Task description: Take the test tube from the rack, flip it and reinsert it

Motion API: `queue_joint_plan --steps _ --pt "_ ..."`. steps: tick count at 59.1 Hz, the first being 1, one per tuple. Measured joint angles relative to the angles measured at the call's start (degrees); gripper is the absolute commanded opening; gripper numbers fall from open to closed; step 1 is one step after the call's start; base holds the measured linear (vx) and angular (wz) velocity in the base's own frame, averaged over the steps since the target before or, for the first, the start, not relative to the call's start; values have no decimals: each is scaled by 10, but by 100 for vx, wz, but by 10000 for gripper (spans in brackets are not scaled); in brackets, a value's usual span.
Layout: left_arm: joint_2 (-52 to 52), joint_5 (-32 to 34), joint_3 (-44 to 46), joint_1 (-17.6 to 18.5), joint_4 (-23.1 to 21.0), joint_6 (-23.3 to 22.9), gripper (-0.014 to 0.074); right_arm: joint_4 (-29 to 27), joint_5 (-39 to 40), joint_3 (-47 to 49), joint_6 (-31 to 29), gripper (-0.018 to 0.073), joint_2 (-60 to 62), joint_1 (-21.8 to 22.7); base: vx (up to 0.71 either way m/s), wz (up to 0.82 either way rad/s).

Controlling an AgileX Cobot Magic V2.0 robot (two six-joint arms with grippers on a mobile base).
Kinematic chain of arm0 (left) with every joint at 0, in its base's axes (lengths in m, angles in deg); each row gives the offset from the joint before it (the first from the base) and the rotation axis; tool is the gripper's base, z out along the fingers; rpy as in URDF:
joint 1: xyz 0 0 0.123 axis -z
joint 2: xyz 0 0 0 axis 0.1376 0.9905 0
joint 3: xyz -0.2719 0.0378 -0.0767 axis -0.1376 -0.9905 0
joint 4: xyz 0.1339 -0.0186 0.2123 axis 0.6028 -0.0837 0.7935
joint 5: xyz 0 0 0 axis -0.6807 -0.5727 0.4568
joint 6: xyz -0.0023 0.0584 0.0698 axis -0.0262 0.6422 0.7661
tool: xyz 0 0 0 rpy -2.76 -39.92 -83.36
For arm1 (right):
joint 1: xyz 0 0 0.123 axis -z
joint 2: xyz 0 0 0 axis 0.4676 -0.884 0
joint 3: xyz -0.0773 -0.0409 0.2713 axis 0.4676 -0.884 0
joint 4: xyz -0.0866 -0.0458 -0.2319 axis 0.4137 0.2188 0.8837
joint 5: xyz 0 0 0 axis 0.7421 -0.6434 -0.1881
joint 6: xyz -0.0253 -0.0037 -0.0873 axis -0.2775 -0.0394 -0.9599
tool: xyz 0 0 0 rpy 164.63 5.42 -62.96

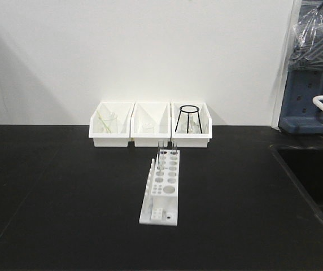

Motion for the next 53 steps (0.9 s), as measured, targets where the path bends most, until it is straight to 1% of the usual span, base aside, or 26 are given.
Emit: queue_joint_plan --steps 33,53 --pt "0 0 0 0 0 0 -7 0 0 0 0 -11 0 0 33 0" --pt "0 0 0 0 0 0 -7 0 0 0 0 -11 0 0 17 -3"
